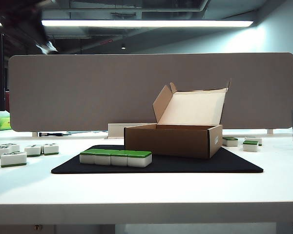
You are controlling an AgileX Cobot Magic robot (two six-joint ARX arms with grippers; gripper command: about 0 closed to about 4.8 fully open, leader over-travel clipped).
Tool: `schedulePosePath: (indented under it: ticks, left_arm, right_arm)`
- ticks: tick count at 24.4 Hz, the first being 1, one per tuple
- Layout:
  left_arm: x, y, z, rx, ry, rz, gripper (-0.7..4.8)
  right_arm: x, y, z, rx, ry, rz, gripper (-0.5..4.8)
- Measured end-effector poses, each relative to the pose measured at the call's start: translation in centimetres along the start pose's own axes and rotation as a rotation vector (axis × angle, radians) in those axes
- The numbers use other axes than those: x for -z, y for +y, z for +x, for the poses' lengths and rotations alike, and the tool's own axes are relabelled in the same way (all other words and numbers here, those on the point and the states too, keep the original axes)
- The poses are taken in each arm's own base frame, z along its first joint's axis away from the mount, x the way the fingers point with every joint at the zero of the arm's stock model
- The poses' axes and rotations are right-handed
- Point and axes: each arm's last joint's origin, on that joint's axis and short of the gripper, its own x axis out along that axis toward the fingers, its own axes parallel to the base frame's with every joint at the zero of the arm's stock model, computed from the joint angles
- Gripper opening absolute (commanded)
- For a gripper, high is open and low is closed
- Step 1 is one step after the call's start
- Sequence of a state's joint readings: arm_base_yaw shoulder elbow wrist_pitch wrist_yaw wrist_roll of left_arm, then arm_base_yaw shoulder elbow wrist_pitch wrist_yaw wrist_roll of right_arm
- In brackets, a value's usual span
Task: Pick up four mahjong tiles and put them into the paper box.
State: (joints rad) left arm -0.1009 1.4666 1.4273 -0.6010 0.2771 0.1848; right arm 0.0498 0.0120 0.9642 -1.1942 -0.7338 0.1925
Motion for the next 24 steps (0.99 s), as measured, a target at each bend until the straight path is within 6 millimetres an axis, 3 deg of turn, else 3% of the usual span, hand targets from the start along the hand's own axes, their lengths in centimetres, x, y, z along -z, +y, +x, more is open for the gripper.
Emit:
schedulePosePath:
  ticks: [3, 5, 7, 9, 21, 24]
  left_arm:
    - [-0.5, -0.2, 1.5, 0.021, 0.052, 0.053, 0.19]
    - [-1.4, -0.6, 3.6, 0.044, 0.093, 0.128, 1.44]
    - [-1.4, -1.7, 5.4, 0.050, 0.137, 0.205, 1.88]
    - [-1.3, -3.2, 7.1, 0.056, 0.172, 0.303, 1.88]
    - [1.4, -10.9, 12.4, 0.271, 0.320, 0.716, 1.93]
    - [2.7, -12.8, 13.5, 0.358, 0.370, 0.863, 3.66]
  right_arm:
    - [0.0, 0.0, 0.0, 0.000, 0.000, 0.000, -0.01]
    - [0.0, 0.0, 0.0, 0.000, 0.000, 0.000, -0.01]
    - [0.0, 0.0, 0.0, 0.000, 0.000, 0.000, -0.01]
    - [0.0, 0.0, 0.0, 0.000, 0.000, 0.000, -0.01]
    - [0.0, 0.0, 0.0, 0.000, 0.000, 0.000, -0.01]
    - [0.0, 0.0, 0.0, 0.000, 0.000, 0.000, -0.01]
